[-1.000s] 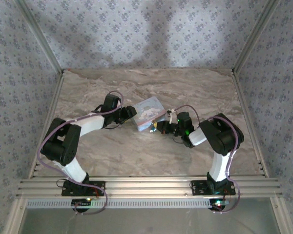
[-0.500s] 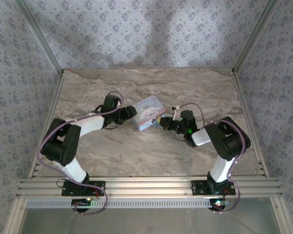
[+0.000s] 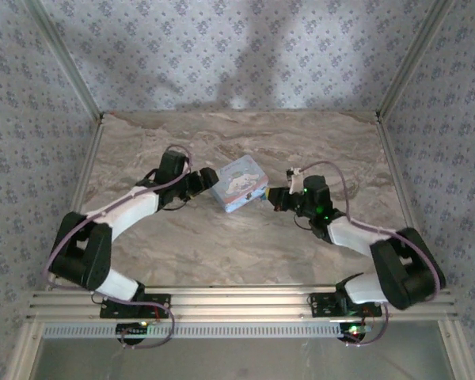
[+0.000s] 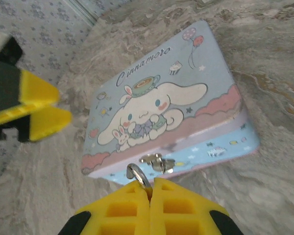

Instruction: Unlock the padlock with the key

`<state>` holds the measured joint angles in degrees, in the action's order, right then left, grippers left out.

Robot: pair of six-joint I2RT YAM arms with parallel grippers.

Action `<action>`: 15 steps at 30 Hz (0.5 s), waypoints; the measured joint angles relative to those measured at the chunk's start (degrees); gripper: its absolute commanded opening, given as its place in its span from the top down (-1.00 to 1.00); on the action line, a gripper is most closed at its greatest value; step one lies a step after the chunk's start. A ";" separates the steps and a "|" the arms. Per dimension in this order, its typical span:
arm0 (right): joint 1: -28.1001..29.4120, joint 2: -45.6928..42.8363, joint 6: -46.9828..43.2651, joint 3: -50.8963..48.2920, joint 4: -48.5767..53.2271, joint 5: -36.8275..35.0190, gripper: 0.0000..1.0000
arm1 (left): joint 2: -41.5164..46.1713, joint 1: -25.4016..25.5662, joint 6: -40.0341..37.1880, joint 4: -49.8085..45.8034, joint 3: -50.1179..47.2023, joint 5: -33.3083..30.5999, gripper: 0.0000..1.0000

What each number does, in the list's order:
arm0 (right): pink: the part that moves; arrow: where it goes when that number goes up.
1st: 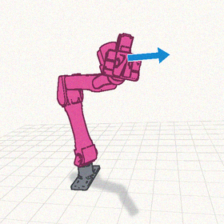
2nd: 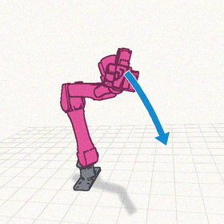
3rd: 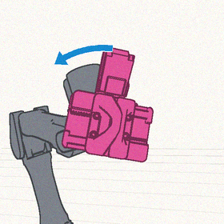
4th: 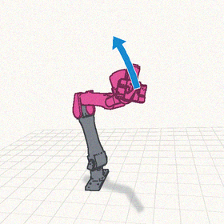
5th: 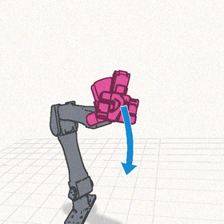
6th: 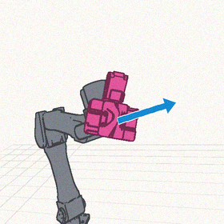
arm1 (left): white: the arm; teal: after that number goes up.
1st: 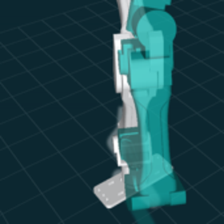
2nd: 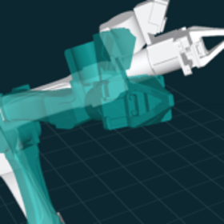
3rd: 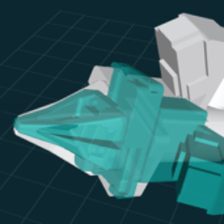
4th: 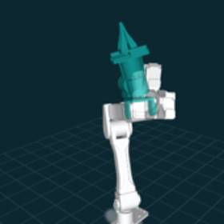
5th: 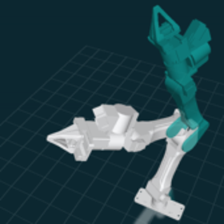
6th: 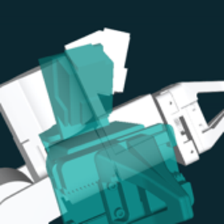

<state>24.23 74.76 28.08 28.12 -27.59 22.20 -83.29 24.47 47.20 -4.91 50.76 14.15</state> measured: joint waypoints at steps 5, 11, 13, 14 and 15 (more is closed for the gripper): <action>-0.02 -10.45 -3.85 2.80 16.94 -2.73 0.90 | 10.05 -0.37 -2.19 -0.04 -1.79 -6.32 -0.85; -0.24 -17.59 -6.45 8.09 35.54 -5.14 0.90 | 17.88 -2.01 -5.01 -0.09 -4.55 -12.74 -0.89; -0.26 -18.64 -6.75 9.60 41.31 -5.79 0.90 | 20.06 -2.47 -5.62 -0.11 -5.92 -14.67 -0.90; -0.26 -19.10 -6.88 10.12 44.17 -6.14 0.91 | 21.18 -2.71 -5.84 -0.24 -6.60 -15.63 -0.91; -0.26 -19.50 -6.95 10.40 46.34 -6.43 0.90 | 22.14 -2.80 -5.95 -0.26 -7.13 -16.50 -0.92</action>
<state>23.97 55.27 21.12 38.52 18.74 15.77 -61.14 21.67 41.25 -5.17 43.64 -2.35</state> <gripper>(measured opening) 0.065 0.952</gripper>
